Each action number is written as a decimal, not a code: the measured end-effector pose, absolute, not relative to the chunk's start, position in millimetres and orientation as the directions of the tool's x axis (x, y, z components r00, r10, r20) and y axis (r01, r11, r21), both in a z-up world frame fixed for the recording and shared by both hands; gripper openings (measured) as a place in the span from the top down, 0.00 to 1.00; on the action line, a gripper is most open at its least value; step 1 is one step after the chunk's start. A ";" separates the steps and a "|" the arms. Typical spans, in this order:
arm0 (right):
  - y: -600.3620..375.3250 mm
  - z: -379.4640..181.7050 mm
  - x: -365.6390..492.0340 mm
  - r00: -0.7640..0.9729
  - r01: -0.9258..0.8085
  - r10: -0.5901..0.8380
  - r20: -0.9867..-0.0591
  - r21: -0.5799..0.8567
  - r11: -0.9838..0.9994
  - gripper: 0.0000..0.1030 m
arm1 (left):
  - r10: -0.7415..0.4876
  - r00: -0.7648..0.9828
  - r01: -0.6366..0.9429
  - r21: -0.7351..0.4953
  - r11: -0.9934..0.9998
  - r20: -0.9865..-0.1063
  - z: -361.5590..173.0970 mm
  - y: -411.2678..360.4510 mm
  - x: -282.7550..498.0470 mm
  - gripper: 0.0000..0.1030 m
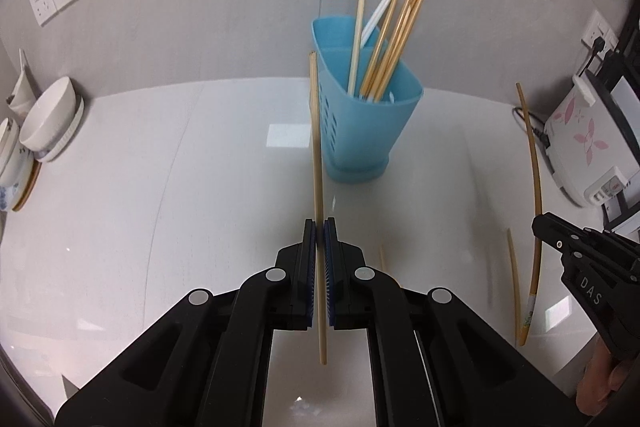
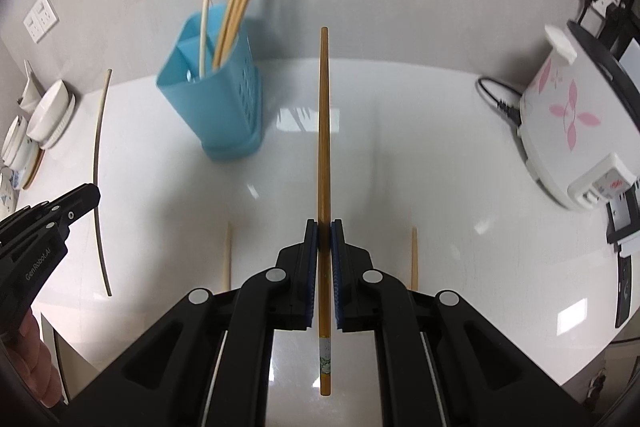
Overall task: Organize utensils
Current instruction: 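Lift both held chopsticks and carry them toward the blue utensil holder, then lower the plain chopstick into the holder and open the left tool, then lower the dark wooden chopstick into the holder and open the right tool, then move both open tools back over the last chopsticks on the counter, then grasp a printed-end chopstick with the left tool while the right tool grasps a white-tipped chopstick, then lift both held chopsticks and carry them over the blue utensil holder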
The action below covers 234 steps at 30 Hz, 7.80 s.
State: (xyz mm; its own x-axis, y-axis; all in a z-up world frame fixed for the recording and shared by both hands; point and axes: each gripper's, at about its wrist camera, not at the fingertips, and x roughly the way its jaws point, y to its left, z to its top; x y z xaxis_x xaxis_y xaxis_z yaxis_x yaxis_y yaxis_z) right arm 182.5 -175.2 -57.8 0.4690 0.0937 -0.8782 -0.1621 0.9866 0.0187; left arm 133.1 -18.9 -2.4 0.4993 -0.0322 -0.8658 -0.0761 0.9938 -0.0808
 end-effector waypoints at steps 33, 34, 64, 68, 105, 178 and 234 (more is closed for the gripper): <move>-157.9 -14.1 255.2 0.637 -0.183 0.221 -0.738 0.133 0.974 0.94 | -0.213 0.850 0.117 -0.222 0.968 -0.481 54.7 -13.0 230.4 0.97; -157.8 -14.1 256.3 0.640 -0.184 0.224 -0.735 0.137 0.973 0.94 | -0.218 0.856 0.125 -0.220 0.967 -0.469 53.5 -13.7 231.7 0.97; -154.0 -28.4 270.6 0.634 -0.197 0.258 -0.729 0.170 0.966 0.94 | -0.228 0.818 0.203 -0.106 0.973 -0.527 -12.2 -42.9 269.8 0.96; -154.2 -26.9 269.6 0.638 -0.202 0.261 -0.724 0.169 0.965 0.94 | -0.214 0.804 0.194 -0.094 0.976 -0.555 -12.6 -47.3 272.5 0.94; -101.4 4.8 308.4 0.762 -0.312 0.421 -0.492 0.291 0.904 0.94 | -0.024 0.684 -0.085 -0.113 0.990 -0.729 18.9 34.5 232.1 0.06; -276.6 -150.4 141.6 0.366 -0.070 0.003 -0.931 -0.024 0.997 0.13 | -0.112 0.271 -0.051 -0.130 0.990 -0.956 -121.2 -80.4 118.0 0.06; -253.8 -147.5 126.6 0.217 -0.075 0.047 -0.975 0.032 0.997 0.94 | -0.102 0.217 -0.038 -0.113 0.993 -0.971 -109.7 -69.1 105.1 0.94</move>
